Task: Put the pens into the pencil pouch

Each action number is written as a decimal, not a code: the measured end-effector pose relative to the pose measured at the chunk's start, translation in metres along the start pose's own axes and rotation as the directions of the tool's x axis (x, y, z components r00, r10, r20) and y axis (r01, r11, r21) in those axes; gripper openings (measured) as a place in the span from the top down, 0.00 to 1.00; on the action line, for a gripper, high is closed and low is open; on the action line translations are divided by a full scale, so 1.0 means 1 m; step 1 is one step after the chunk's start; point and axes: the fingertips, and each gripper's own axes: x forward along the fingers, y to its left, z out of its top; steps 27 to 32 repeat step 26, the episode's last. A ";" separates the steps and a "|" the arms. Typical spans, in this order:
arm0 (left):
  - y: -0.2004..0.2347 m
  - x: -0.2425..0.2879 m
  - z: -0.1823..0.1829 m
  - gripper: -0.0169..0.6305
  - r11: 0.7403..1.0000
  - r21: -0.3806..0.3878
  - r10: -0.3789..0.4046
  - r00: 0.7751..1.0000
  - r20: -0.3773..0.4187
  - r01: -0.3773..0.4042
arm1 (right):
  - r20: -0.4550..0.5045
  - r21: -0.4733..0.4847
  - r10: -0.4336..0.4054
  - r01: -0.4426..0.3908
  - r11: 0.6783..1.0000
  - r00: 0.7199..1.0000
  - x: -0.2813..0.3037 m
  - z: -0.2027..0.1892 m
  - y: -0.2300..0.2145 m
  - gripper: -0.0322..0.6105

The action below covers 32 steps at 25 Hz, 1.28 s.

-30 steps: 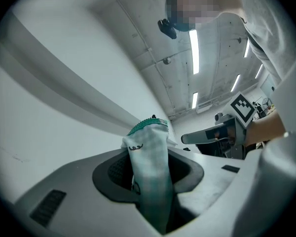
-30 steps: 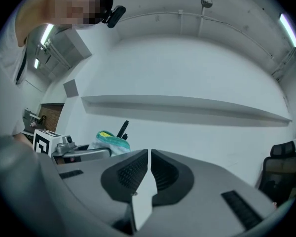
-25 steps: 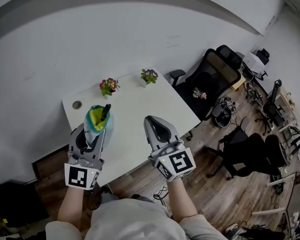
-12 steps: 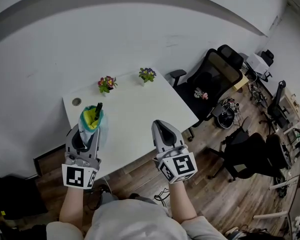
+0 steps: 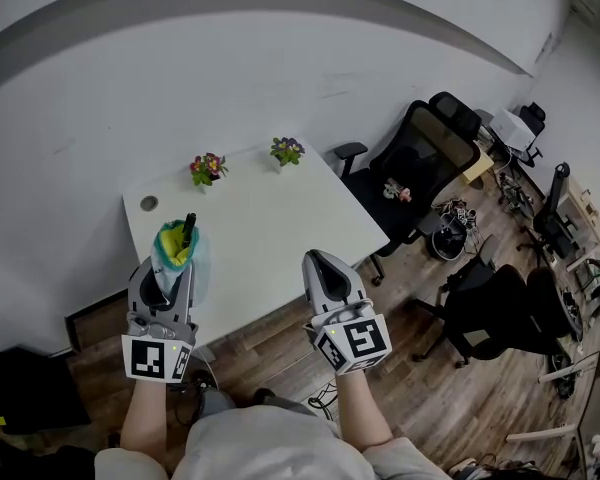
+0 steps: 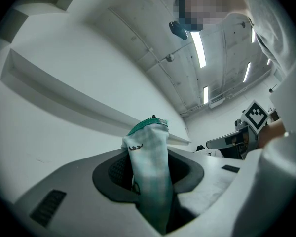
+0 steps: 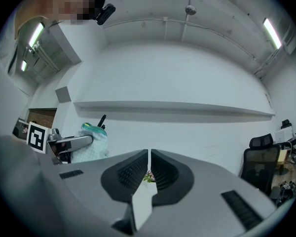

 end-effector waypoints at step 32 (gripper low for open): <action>-0.027 -0.002 0.002 0.73 1.000 -0.007 -0.009 1.000 0.001 0.009 | 0.026 -0.008 0.028 -0.027 1.000 0.999 -0.019 0.004 -0.001 0.89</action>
